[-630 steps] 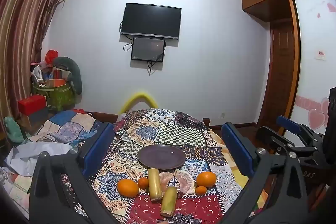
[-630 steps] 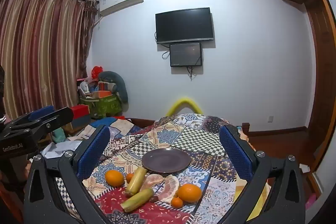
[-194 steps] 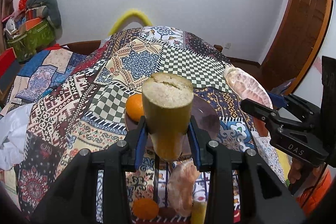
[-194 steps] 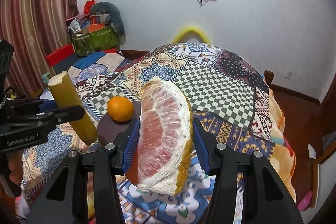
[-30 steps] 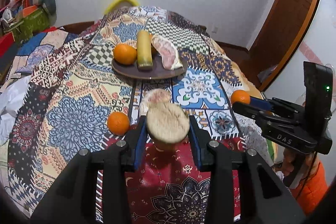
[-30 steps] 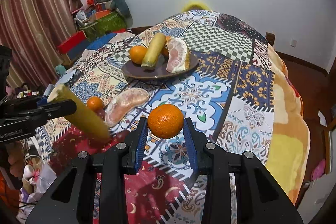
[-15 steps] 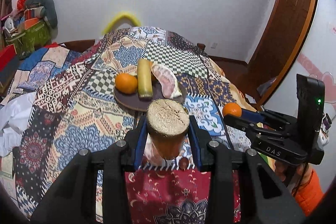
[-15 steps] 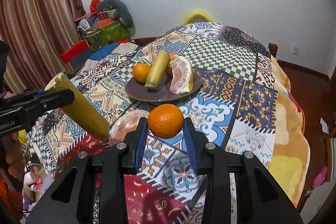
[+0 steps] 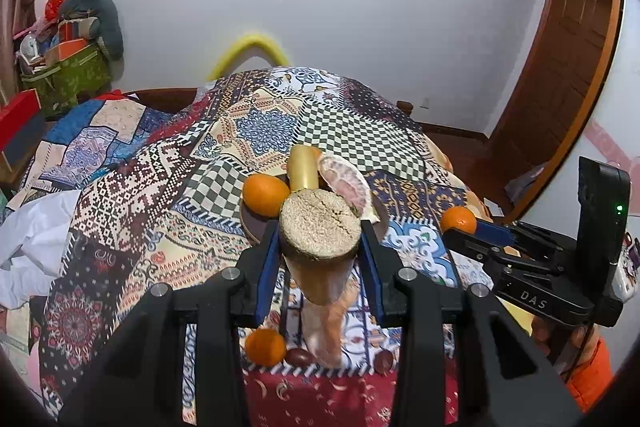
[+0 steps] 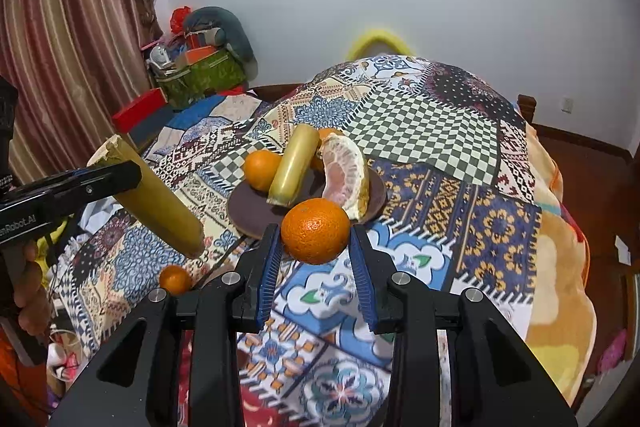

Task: Organize fruits
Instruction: 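Carry the cob in the left tool and mandarin in the right tool over the plate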

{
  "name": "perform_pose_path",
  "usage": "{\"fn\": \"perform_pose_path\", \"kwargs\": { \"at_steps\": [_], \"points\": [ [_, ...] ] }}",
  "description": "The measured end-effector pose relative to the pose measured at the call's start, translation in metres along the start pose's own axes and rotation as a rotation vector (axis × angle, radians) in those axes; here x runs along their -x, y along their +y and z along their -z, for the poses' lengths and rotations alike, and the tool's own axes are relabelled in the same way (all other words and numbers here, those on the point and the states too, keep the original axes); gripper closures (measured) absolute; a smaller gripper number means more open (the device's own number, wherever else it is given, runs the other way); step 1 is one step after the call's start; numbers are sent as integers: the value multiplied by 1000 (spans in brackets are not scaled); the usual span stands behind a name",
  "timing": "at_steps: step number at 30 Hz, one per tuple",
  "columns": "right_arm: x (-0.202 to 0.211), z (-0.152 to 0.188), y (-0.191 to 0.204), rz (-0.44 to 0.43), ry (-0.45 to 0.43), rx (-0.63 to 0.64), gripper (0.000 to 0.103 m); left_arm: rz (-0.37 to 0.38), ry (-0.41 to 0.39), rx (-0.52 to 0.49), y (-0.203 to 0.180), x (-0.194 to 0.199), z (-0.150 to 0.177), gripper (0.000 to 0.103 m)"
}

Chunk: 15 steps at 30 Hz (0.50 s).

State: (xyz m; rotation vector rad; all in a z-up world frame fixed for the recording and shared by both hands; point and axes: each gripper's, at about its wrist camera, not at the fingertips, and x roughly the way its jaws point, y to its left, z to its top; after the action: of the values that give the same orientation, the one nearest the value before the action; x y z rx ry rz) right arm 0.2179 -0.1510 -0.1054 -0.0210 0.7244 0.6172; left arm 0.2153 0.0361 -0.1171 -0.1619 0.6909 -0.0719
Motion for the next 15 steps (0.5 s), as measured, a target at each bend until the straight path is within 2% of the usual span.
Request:
{"fn": "perform_pose_path", "kwargs": {
  "at_steps": [15],
  "points": [
    [-44,-16,-3,-1,30,30,71,-32,20,3,21,-44,-20,66]
  ]
}}
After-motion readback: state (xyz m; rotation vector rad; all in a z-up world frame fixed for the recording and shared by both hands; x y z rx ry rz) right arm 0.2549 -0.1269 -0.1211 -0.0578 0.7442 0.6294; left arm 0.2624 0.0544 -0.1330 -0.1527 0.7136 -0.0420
